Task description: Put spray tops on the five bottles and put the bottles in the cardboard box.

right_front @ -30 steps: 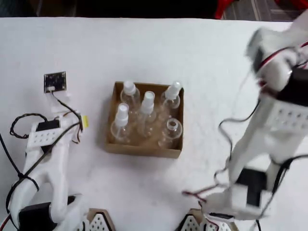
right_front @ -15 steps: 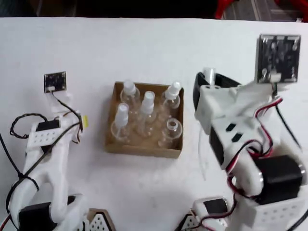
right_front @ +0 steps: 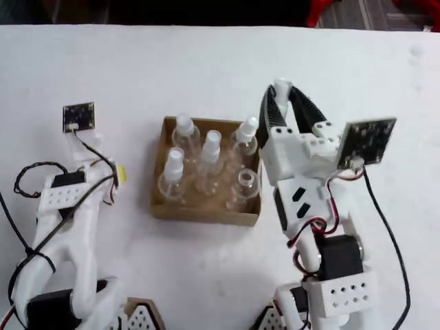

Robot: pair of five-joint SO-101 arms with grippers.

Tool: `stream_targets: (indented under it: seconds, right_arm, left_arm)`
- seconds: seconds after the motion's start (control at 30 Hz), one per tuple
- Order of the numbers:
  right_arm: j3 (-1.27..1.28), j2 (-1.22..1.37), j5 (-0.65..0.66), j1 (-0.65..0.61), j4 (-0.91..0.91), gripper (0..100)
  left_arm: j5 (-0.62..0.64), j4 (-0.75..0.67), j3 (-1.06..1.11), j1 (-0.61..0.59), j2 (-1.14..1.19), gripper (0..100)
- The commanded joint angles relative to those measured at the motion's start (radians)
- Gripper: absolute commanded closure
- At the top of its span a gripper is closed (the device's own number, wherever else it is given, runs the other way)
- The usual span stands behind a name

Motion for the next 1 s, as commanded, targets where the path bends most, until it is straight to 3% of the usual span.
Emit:
stream_targets:
  seconds: [0.0,0.23,0.6,0.83,0.97]
  right_arm:
    - [0.054,-0.013,-0.009,-0.024,-0.17,98.2]
    - [0.207,-0.024,-0.009,-0.059,-0.303,98.2]
    - [0.221,-0.182,-0.011,-0.073,-0.32,98.2]
    - [0.393,-0.177,-0.009,-0.073,-0.57,98.2]
    - [0.44,-0.177,-0.009,-0.074,-0.595,98.2]
  left_arm:
    - [-0.009,-0.012,-0.009,0.01,-0.01,82]
    - [-0.009,-0.012,-0.009,0.012,-0.01,82]
    - [-0.009,-0.014,-0.012,0.012,-0.01,82]
    - [-0.009,-0.014,-0.011,0.012,-0.01,82]
    - [-0.009,-0.014,-0.009,0.012,-0.01,82]
